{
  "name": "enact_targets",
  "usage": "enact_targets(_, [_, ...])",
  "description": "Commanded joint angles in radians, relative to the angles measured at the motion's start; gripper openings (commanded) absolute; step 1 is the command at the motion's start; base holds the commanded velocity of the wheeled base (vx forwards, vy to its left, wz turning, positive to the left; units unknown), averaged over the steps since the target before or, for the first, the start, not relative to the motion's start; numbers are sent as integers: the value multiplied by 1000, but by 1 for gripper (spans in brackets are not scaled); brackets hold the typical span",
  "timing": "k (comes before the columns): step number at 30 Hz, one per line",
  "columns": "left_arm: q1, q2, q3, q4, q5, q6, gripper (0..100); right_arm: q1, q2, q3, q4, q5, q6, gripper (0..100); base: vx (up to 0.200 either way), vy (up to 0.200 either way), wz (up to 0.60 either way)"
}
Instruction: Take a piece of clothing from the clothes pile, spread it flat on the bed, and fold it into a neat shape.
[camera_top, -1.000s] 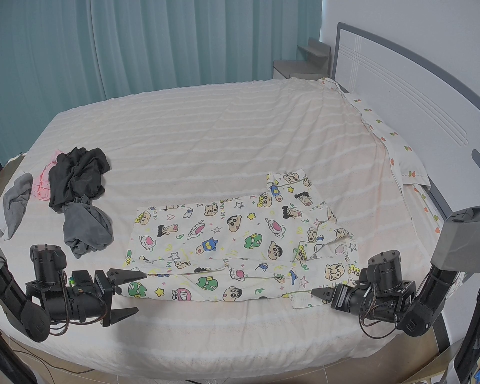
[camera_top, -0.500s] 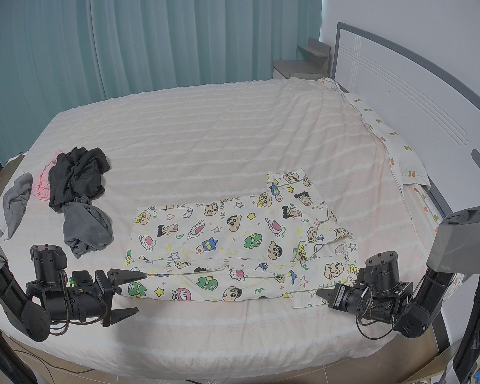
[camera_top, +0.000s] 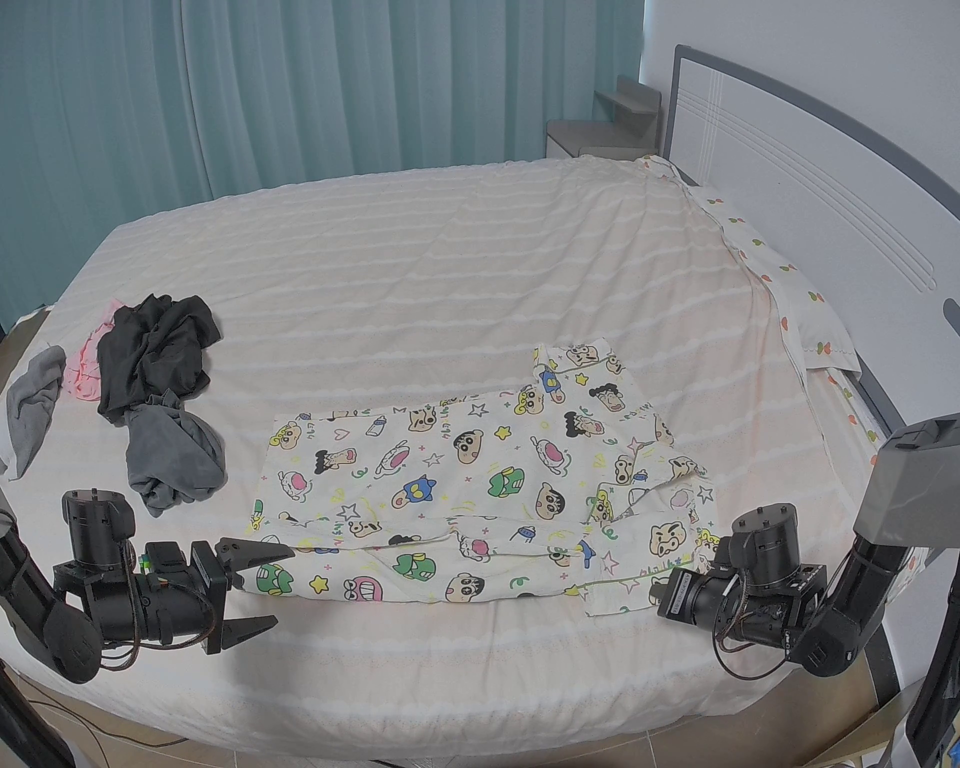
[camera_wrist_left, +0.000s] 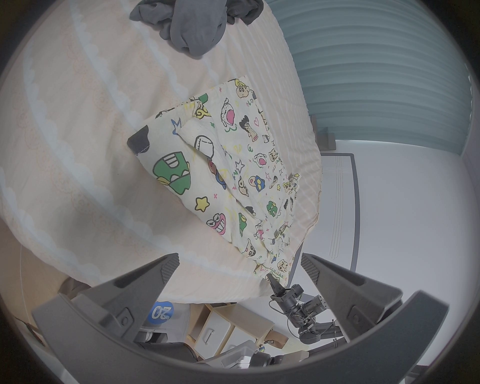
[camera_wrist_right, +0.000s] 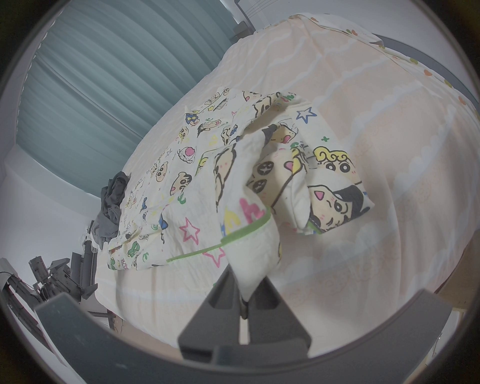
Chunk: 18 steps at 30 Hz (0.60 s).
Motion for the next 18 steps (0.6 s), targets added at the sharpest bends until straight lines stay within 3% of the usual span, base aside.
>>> enact_targets(1, [0,3,0,-1,0,0,100,0,-30,3,0,6,3,0,0,0,0])
enact_targets(10, [0,1,3,-1,22,6,100,-18,-177,-3,15,124,57,0,0,0,0])
enact_targets(16, [0,3,4,-1,25,4,100,-56,-176,-93,49,158,57,0,0,0,0])
enact_targets(18, [0,4,3,-1,25,6,100,-76,-185,-127,72,211,57,0,0,0,0])
